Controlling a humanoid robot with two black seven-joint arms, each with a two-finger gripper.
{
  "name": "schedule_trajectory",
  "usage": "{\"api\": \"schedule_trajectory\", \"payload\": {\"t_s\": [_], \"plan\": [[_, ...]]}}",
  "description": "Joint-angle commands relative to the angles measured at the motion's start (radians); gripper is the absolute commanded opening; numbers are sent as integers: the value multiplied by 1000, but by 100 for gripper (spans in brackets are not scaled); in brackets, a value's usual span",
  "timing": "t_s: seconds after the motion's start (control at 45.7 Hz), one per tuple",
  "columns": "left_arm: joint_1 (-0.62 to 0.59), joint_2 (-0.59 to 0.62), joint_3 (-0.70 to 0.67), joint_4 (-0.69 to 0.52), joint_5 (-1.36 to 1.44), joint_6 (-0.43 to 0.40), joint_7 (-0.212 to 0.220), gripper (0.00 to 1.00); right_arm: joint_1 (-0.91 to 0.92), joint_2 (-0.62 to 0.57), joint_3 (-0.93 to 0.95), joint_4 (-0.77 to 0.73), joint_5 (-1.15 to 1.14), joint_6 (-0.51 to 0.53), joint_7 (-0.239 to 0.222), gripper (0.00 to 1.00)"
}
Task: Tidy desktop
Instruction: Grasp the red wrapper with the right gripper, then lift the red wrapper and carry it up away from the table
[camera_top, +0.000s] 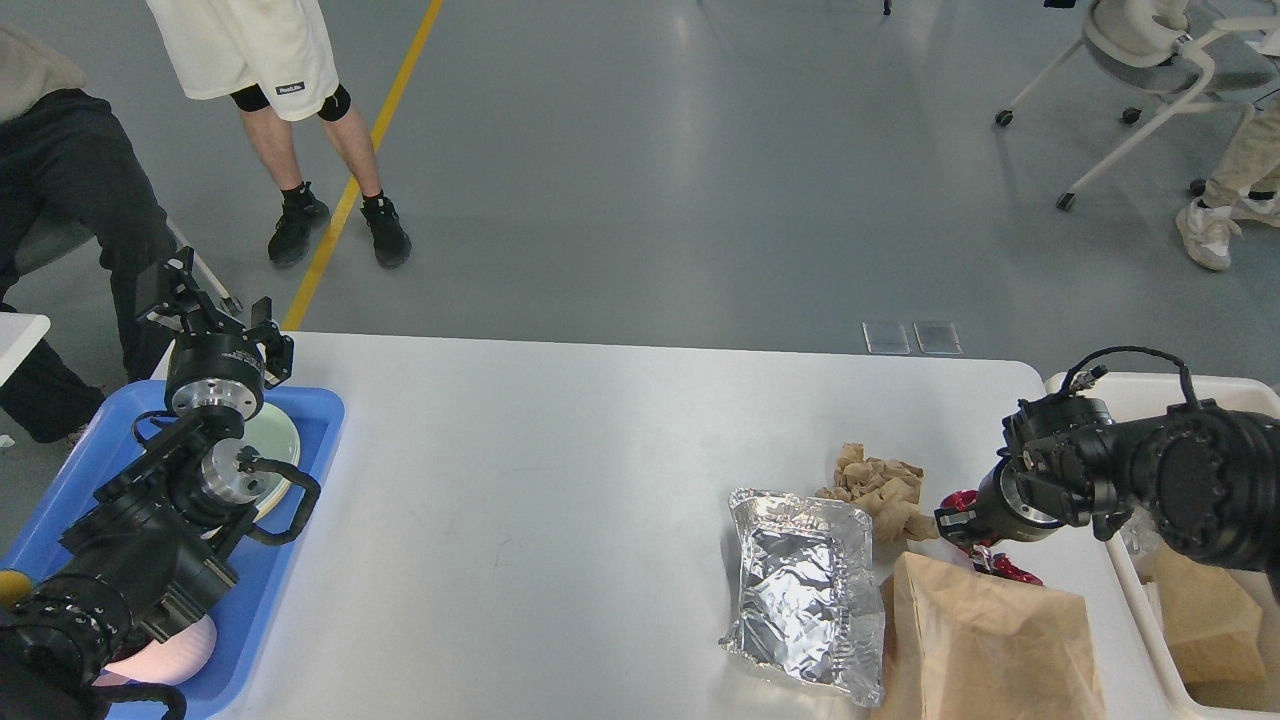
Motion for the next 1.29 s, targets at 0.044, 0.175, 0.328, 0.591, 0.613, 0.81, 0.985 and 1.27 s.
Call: {"api": "schedule_trajectory", "payload": {"t_s": [0.044,0.175,0.328,0.591,0.613,0.81,0.985,1.27], "plan": [[0,0,0,0,0,0,0,96,14,-2,0,1,1,2,0,9],[0,0,0,0,0,0,0,96,24,-3,0,1,1,11,2,5],[0,0,0,0,0,0,0,96,52,-10,0,1,1,55,2,0],[0,0,0,0,0,0,0,96,119,-17,-3,6,2,131,2,0],[0,0,0,1,0,0,0,96,127,-17,-3,6,4,135,2,0],[0,0,0,0,0,0,0,96,201,-30,-3,14,15,195,2,0],[0,0,0,0,0,0,0,96,313,-33,-21,26,15,295,2,0],[0,0,0,1,0,0,0,96,552,-51,-23,30,15,549,3,0]]}}
